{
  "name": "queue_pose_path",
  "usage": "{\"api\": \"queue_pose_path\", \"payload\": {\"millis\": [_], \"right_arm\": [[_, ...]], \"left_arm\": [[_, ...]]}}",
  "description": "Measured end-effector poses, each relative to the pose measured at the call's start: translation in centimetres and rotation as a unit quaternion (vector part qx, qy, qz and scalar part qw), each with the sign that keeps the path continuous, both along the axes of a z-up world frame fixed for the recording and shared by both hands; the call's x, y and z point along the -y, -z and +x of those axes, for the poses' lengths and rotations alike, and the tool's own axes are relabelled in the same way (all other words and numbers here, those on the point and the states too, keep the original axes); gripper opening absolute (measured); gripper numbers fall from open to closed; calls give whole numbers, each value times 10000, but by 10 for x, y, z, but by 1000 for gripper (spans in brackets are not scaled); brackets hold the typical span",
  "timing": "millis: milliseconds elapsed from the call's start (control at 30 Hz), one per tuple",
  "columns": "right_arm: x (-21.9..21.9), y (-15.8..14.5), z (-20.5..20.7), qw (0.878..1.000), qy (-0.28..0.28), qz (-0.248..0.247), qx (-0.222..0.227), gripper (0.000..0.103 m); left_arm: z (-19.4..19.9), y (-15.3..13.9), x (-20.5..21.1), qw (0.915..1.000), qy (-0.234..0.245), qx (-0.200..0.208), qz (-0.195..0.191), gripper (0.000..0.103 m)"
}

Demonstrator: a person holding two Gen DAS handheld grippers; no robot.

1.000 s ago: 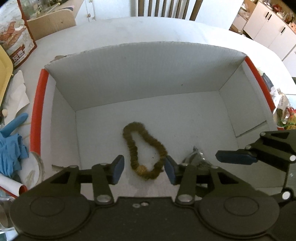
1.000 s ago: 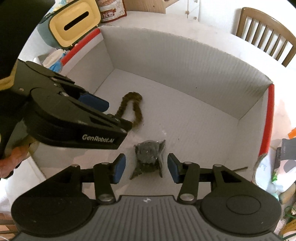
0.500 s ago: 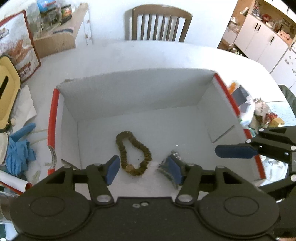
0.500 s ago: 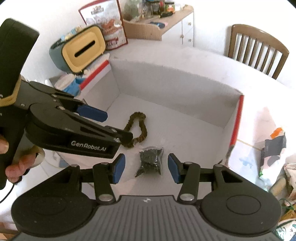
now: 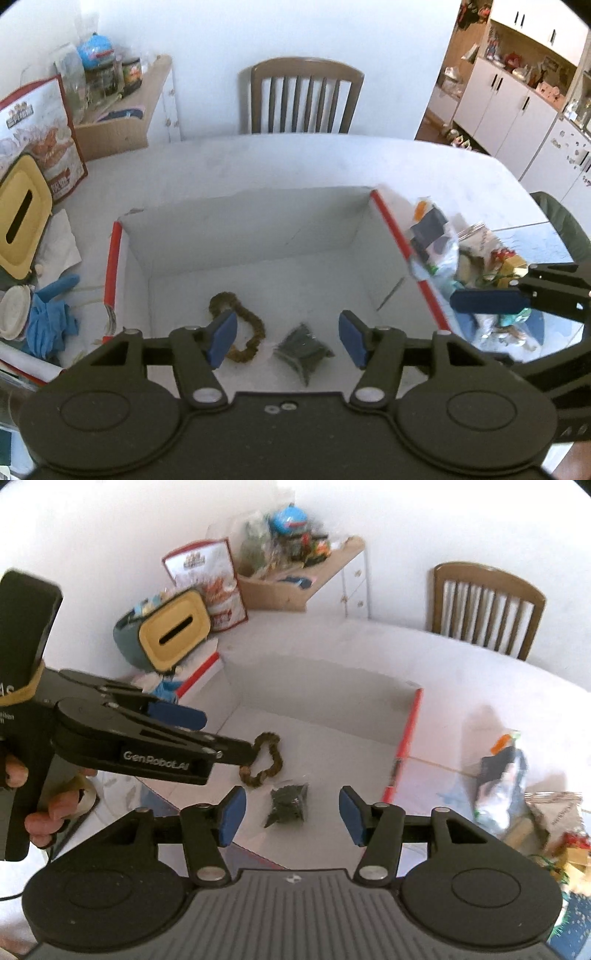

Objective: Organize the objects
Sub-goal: 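Move both open tools back from the box to the pile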

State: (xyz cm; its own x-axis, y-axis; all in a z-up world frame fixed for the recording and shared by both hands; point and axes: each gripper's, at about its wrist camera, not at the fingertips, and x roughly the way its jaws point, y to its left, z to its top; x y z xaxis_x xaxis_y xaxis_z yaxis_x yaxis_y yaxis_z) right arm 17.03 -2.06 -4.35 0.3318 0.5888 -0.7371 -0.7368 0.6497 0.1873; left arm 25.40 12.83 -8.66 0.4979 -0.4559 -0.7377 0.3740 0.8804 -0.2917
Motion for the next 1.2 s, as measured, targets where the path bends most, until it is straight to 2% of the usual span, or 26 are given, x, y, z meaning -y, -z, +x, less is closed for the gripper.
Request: {"api": "queue_pose_path", "payload": {"millis": [67, 400, 500, 600, 1200], "right_arm": [[15, -7, -3, 9998, 92, 102, 113, 62], [72, -27, -10, 9962, 584, 563, 306, 65], [85, -30, -14, 9952, 612, 665, 374, 72], [98, -33, -18, 9945, 605, 722, 452, 74], [174, -31, -30, 9857, 1087, 1052, 739, 82]], "left_arm": [[-4, -3, 5, 9999, 3, 105, -19, 60], [-33, -25, 33, 9989, 80, 435, -166, 65], [-40, -29, 43, 9986, 7, 490, -218, 68], [-47, -33, 50, 9982, 46, 552, -236, 71], [-75, -52, 93, 9955, 14, 838, -432, 90]]}}
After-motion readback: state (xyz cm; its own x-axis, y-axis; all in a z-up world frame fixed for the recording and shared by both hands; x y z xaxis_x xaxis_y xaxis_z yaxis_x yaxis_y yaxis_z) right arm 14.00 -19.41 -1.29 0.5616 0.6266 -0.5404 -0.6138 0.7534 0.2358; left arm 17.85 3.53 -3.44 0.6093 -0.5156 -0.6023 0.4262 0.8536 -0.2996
